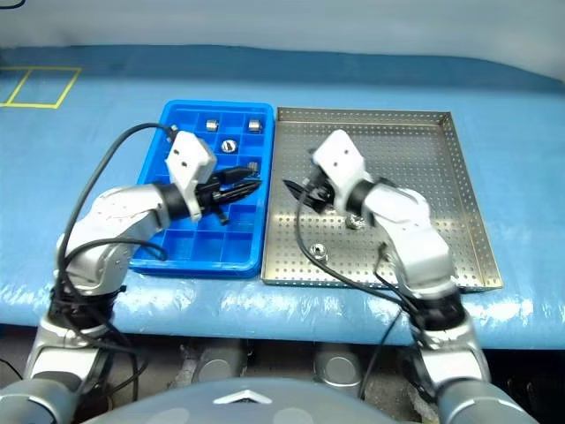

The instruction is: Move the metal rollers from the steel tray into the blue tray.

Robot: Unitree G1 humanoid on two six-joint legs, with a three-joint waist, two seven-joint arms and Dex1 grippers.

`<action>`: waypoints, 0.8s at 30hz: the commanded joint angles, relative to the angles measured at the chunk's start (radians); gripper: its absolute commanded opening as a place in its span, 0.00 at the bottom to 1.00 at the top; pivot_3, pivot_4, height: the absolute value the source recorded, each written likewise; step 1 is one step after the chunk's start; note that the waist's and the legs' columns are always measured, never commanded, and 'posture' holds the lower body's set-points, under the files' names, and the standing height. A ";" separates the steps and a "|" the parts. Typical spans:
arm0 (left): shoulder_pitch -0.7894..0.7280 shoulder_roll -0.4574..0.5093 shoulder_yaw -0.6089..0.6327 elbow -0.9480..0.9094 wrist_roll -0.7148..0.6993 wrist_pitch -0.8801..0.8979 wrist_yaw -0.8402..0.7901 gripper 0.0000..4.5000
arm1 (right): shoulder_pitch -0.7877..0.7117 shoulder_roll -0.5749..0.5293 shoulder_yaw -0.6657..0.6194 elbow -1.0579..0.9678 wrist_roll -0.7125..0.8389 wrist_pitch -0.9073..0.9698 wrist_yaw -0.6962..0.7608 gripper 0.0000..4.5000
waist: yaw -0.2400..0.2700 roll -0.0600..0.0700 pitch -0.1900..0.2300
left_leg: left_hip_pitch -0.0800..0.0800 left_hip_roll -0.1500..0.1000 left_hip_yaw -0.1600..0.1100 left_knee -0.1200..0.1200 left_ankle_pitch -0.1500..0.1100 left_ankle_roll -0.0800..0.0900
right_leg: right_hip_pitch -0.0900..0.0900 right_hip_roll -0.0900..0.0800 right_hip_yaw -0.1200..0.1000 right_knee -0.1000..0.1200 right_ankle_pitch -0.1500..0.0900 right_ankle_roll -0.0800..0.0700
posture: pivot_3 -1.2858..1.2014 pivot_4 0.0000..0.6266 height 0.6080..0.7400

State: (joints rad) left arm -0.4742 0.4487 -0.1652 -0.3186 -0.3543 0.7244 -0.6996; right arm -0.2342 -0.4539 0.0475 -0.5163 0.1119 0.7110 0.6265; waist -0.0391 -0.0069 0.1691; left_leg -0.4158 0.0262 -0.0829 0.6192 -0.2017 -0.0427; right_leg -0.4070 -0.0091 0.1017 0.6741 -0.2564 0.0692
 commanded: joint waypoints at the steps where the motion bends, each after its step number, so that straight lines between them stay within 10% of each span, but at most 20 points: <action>1: -0.080 -0.038 -0.088 0.093 0.030 -0.071 -0.062 0.30 | 0.111 -0.024 -0.097 -0.152 0.043 0.036 -0.025 0.86 | -0.021 0.000 0.000 | 0.000 0.000 0.001 0.000 0.000 0.000 | 0.000 0.000 0.001 0.000 -0.001 0.001 | 0.47 0.24 1.00; 24: -0.141 0.045 -0.331 0.236 0.189 -0.130 -0.326 0.30 | 0.322 0.010 -0.149 -0.283 0.143 0.103 -0.188 0.86 | -0.169 0.000 0.000 | 0.002 0.002 0.006 0.005 0.000 0.001 | 0.001 0.003 0.008 0.002 0.001 0.006 | 0.42 0.24 1.00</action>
State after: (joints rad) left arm -0.6134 0.4869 -0.5261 -0.0231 -0.1583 0.5999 -1.0096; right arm 0.0904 -0.4352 -0.0901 -0.7745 0.2433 0.8187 0.4381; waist -0.2086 -0.0065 0.1690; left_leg -0.4138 0.0278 -0.0774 0.6241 -0.2018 -0.0421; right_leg -0.4063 -0.0064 0.1094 0.6759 -0.2559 0.0754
